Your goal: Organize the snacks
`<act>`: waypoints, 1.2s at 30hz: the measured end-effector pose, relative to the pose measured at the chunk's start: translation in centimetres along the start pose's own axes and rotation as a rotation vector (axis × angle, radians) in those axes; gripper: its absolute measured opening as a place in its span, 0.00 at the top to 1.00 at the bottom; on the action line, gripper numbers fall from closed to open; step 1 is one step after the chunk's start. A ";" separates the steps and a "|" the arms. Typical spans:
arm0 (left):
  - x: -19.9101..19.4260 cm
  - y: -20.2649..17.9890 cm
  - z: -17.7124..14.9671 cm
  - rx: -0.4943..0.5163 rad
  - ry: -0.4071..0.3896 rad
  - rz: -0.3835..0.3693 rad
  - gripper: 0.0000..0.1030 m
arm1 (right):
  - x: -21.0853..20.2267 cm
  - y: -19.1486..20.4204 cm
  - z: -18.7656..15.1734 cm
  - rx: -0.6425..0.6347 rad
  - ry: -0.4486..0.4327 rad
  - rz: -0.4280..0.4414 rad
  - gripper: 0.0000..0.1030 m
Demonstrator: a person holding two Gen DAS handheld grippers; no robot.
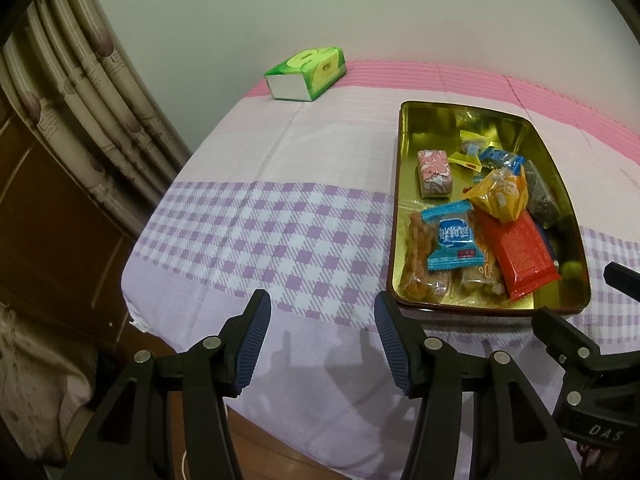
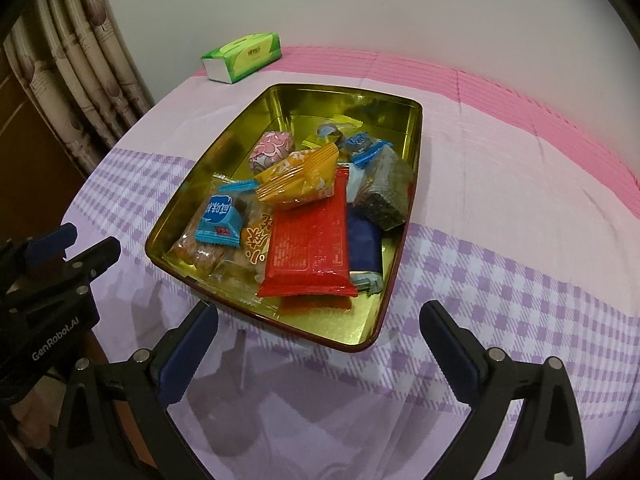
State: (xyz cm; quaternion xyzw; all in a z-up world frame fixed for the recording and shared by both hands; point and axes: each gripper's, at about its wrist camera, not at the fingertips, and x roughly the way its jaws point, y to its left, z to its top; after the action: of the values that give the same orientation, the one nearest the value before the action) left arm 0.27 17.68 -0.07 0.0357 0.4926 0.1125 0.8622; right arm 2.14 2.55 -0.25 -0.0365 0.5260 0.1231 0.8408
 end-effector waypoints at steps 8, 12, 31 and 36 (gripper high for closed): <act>0.2 0.1 -0.2 -0.001 0.005 -0.001 0.46 | 0.2 0.0 0.0 -0.004 0.007 -0.005 0.02; 0.2 0.0 -0.2 0.000 0.006 0.000 0.46 | 0.3 0.1 0.0 -0.009 0.008 -0.005 0.02; 0.3 0.0 -0.2 -0.003 0.009 -0.001 0.46 | 0.6 0.3 -0.1 -0.008 0.014 -0.004 0.02; 0.4 0.0 -0.3 -0.003 0.010 -0.002 0.46 | 0.6 0.2 -0.1 -0.007 0.013 -0.003 0.02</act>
State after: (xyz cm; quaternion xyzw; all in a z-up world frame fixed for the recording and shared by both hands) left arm 0.20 17.80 -0.55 0.0334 0.4966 0.1123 0.8600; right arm 2.22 2.84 -0.81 -0.0409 0.5311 0.1235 0.8372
